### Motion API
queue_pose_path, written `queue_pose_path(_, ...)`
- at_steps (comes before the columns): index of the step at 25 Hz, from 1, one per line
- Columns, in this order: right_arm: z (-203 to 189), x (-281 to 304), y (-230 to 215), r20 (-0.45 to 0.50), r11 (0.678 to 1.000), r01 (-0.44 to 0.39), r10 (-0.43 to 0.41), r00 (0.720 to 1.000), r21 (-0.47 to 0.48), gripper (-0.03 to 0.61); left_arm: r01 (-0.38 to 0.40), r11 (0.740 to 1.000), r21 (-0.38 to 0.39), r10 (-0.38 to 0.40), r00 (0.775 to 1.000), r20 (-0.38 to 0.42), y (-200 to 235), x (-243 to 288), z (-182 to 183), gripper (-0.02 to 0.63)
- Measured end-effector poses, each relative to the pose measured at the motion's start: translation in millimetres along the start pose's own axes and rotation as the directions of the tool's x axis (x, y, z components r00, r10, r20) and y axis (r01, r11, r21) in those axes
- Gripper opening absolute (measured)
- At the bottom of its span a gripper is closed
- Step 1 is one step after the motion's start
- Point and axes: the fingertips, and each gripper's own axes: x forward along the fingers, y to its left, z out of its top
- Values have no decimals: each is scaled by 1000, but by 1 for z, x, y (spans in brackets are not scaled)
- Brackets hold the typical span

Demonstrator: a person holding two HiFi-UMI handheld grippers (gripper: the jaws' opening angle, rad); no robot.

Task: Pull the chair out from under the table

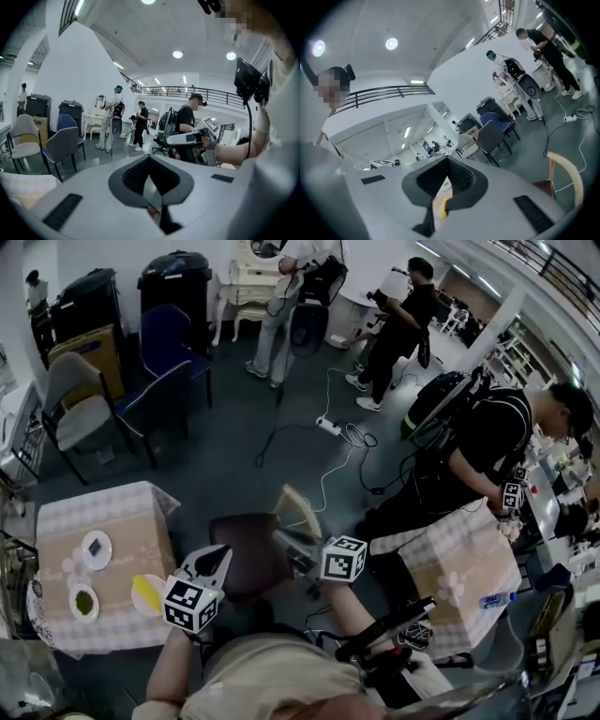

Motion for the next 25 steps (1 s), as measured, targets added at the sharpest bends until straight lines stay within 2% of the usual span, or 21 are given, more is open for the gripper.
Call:
queue_pose_path(3,-17,9,24,-9,999,15,-16,1000,-33,11,18,1000,-4,-18,1000,21,2,-24,-6,5)
queue_pose_path(7,-38,6,56,-21,999,27,-27,999,-33,11,53,998,-21,-52,998,41,-7,-50,-13,5)
queue_pose_path(13,-68,0,92,-66,994,45,-52,996,-98,11,96,991,-88,-91,994,55,-15,-70,-33,5)
queue_pose_path(16,-72,-5,99,-58,991,55,-62,996,-118,11,112,987,-111,-107,993,49,-18,-69,-42,5)
queue_pose_path(22,-68,-22,89,-25,994,45,-48,999,-100,11,105,991,-80,-101,994,45,-28,-60,-37,5)
queue_pose_path(25,-59,-34,88,-20,992,31,-34,999,-122,11,97,993,-72,-94,995,42,-36,-51,-31,5)
